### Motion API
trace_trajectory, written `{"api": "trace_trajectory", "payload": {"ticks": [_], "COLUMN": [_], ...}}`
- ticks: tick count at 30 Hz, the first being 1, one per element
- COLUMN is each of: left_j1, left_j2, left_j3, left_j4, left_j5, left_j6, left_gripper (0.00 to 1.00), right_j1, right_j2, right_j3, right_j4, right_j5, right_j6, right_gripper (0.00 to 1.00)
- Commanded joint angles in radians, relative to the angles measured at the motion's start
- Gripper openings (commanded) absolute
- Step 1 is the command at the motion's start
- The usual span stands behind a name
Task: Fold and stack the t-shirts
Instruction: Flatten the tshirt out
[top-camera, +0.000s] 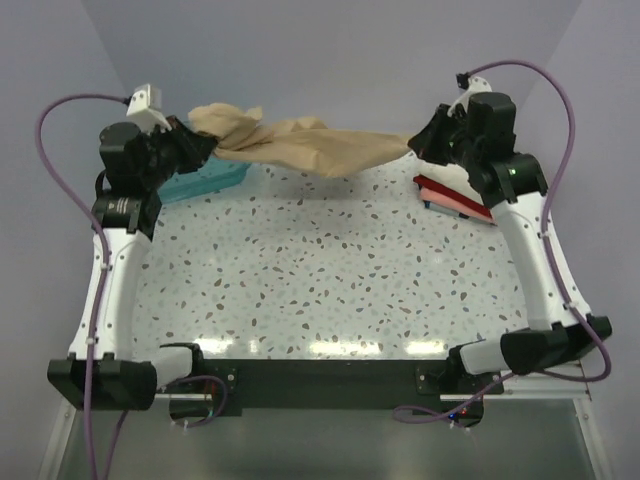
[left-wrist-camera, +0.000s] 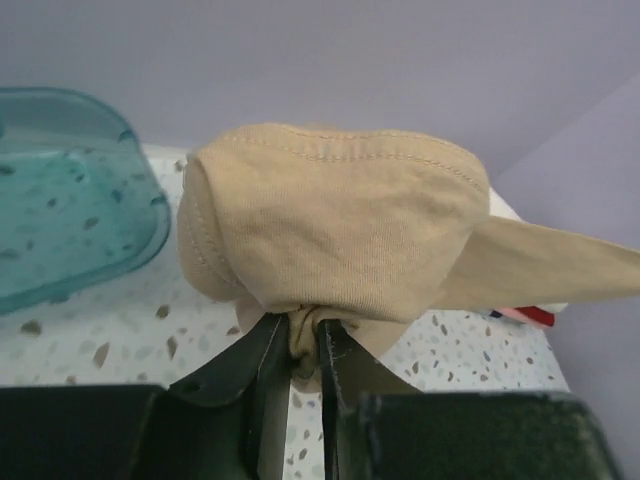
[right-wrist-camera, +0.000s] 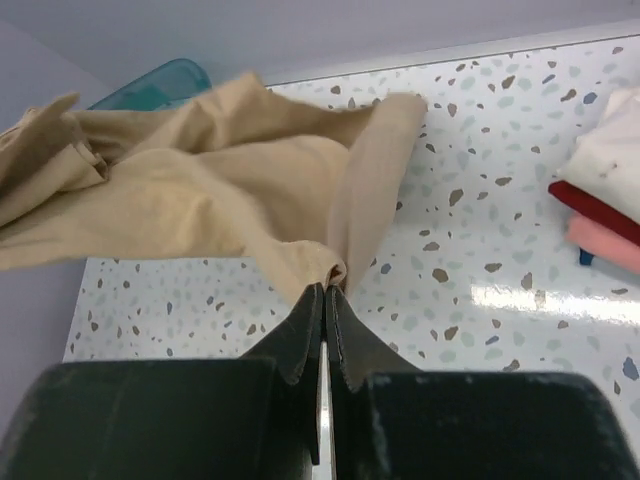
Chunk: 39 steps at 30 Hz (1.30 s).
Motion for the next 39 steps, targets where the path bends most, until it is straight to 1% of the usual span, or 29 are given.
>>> {"api": "trace_trajectory", "payload": {"ticks": [1,2,3,4,5,6,8,9,12,13,15,16,17,18,19,21,22,25,26,27,28,29,32,35,36,37,39], "left_j1": [0.045,0.057,0.077,0.087,0.097,0.104,0.104,0.106,0.106,0.106,0.101,0.100,0.095,0.079,0.063,0.017,0.012,0.012,0.012,-0.021,-0.036,-0.072,-0.122,-0.142,-0.144,-0.144,-0.144], "left_j2": [-0.121,-0.147,-0.200,-0.224,-0.259,-0.273,-0.281,-0.276,-0.259,-0.258,-0.255,-0.247,-0.226,-0.213,-0.201,-0.158,-0.137,-0.026,0.032,0.058,0.078,0.115,0.190,0.251,0.265,0.281,0.322], "left_j3": [-0.200,-0.303,-0.359,-0.404,-0.475,-0.505,-0.554,-0.557,-0.528,-0.513,-0.511,-0.513,-0.525,-0.534,-0.544,-0.564,-0.558,-0.522,-0.516,-0.512,-0.504,-0.501,-0.469,-0.438,-0.430,-0.410,-0.393], "left_j4": [-0.157,-0.219,-0.234,-0.277,-0.288,-0.291,-0.296,-0.297,-0.299,-0.282,-0.249,-0.200,-0.167,-0.134,-0.060,0.001,0.040,0.054,0.057,0.064,0.081,0.090,0.104,0.115,0.112,0.097,0.088], "left_j5": [-0.205,-0.292,-0.331,-0.363,-0.391,-0.426,-0.469,-0.474,-0.486,-0.482,-0.459,-0.436,-0.370,-0.335,-0.309,-0.281,-0.253,-0.189,-0.181,-0.175,-0.179,-0.217,-0.290,-0.354,-0.374,-0.429,-0.466], "left_j6": [-0.023,-0.034,-0.040,-0.072,-0.081,-0.084,-0.107,-0.109,-0.104,-0.088,-0.059,-0.023,-0.005,0.012,0.043,0.079,0.112,0.117,0.110,0.112,0.118,0.124,0.164,0.193,0.196,0.199,0.207], "left_gripper": [0.22,0.24,0.47,0.61,0.71,0.83,0.90,0.92,0.93,0.93,0.88,0.87,0.86,0.83,0.82,0.79,0.77,0.70,0.67,0.63,0.62,0.60,0.60,0.60,0.59,0.58,0.56], "right_j1": [0.003,0.002,0.003,0.005,0.003,0.005,0.006,0.006,0.006,0.006,0.006,0.006,0.005,0.006,0.006,0.006,0.006,0.005,0.005,0.006,0.006,0.005,0.006,0.005,0.006,0.006,0.006], "right_j2": [-0.159,-0.193,-0.250,-0.273,-0.292,-0.328,-0.352,-0.358,-0.372,-0.373,-0.373,-0.370,-0.362,-0.356,-0.350,-0.329,-0.324,-0.316,-0.316,-0.315,-0.315,-0.316,-0.324,-0.329,-0.330,-0.329,-0.332], "right_j3": [-0.218,-0.284,-0.409,-0.471,-0.534,-0.657,-0.778,-0.880,-1.012,-1.030,-1.056,-1.059,-1.057,-1.048,-1.042,-1.022,-1.018,-1.005,-1.004,-1.004,-1.004,-1.007,-1.011,-1.018,-1.019,-1.019,-1.021], "right_j4": [0.028,0.055,0.060,0.068,0.074,0.082,0.114,0.122,0.155,0.169,0.186,0.198,0.200,0.200,0.201,0.205,0.208,0.223,0.228,0.229,0.234,0.235,0.244,0.240,0.237,0.232,0.231], "right_j5": [0.056,0.050,0.040,0.034,-0.009,-0.038,-0.095,-0.118,-0.123,-0.125,-0.131,-0.135,-0.134,-0.132,-0.134,-0.135,-0.138,-0.146,-0.146,-0.145,-0.144,-0.148,-0.149,-0.149,-0.149,-0.149,-0.149], "right_j6": [-0.003,0.014,0.020,0.027,0.052,0.068,0.097,0.105,0.122,0.125,0.134,0.136,0.134,0.131,0.129,0.123,0.125,0.131,0.137,0.140,0.143,0.152,0.163,0.166,0.166,0.165,0.165], "right_gripper": [0.00,0.00,0.00,0.00,0.00,0.00,0.00,0.00,0.00,0.00,0.00,0.00,0.00,0.00,0.00,0.00,0.00,0.00,0.00,0.00,0.00,0.00,0.00,0.00,0.00,0.00,0.00]}}
